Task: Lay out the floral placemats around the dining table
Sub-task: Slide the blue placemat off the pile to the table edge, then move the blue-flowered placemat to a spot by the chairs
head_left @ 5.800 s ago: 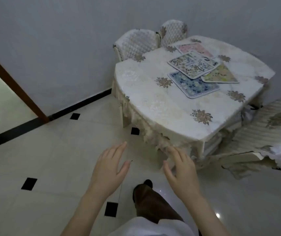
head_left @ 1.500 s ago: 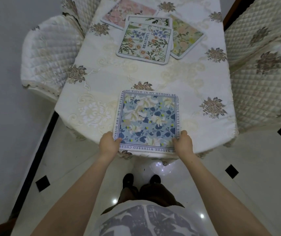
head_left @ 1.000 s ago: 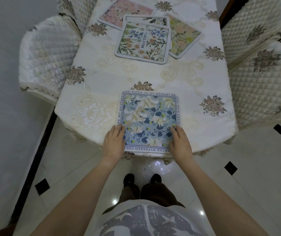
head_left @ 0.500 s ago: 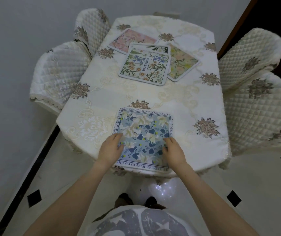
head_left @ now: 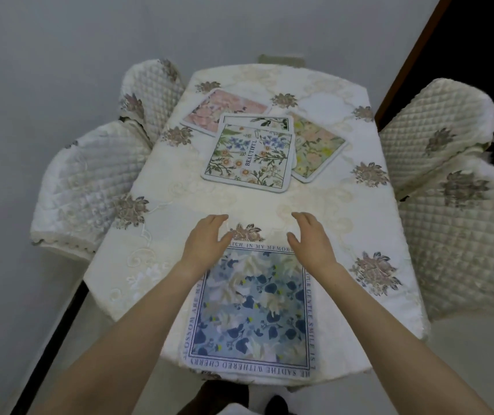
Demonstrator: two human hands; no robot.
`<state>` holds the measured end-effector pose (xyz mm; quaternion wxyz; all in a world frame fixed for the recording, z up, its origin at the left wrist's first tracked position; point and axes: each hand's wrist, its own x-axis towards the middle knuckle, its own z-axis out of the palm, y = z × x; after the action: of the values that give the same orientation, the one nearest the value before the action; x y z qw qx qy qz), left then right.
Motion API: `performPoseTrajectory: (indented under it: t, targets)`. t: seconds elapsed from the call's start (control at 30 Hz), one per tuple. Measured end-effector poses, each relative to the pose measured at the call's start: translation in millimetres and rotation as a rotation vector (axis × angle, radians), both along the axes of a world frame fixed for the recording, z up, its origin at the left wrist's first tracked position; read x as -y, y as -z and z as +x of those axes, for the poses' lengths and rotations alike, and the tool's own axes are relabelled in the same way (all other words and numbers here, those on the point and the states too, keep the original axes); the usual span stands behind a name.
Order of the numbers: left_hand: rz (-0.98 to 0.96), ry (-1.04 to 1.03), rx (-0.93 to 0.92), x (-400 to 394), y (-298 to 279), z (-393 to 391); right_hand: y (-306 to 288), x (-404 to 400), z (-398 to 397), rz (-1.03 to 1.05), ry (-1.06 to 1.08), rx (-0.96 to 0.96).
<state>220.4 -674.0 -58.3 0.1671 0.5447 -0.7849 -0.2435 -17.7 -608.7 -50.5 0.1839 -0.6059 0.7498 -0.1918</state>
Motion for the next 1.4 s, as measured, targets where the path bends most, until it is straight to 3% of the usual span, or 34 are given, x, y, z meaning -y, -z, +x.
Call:
performPoseTrajectory:
  t: [0.4, 0.67, 0.87, 1.1, 1.4]
  targets:
    - [0.048, -0.045, -0.036, 200.3, 22.5, -24.9, 22.1, 179.0, -6.0, -0.054, 0.198, 0.078]
    - [0.114, -0.061, 0.069, 290.5, 75.9, -21.3, 79.2, 254.8, -2.4, 0.112, 0.338, 0.087]
    - [0.136, -0.069, 0.101, 310.1, 100.3, -24.0, 99.5, 276.0, 3.9, 0.191, 0.495, 0.037]
    - [0.159, -0.129, -0.023, 302.8, 99.0, -30.4, 100.6, 276.7, 7.7, 0.186, 0.512, 0.021]
    - [0.218, -0.176, -0.036, 270.7, 88.2, -25.7, 91.1, 238.0, 21.4, 0.213, 0.482, 0.039]
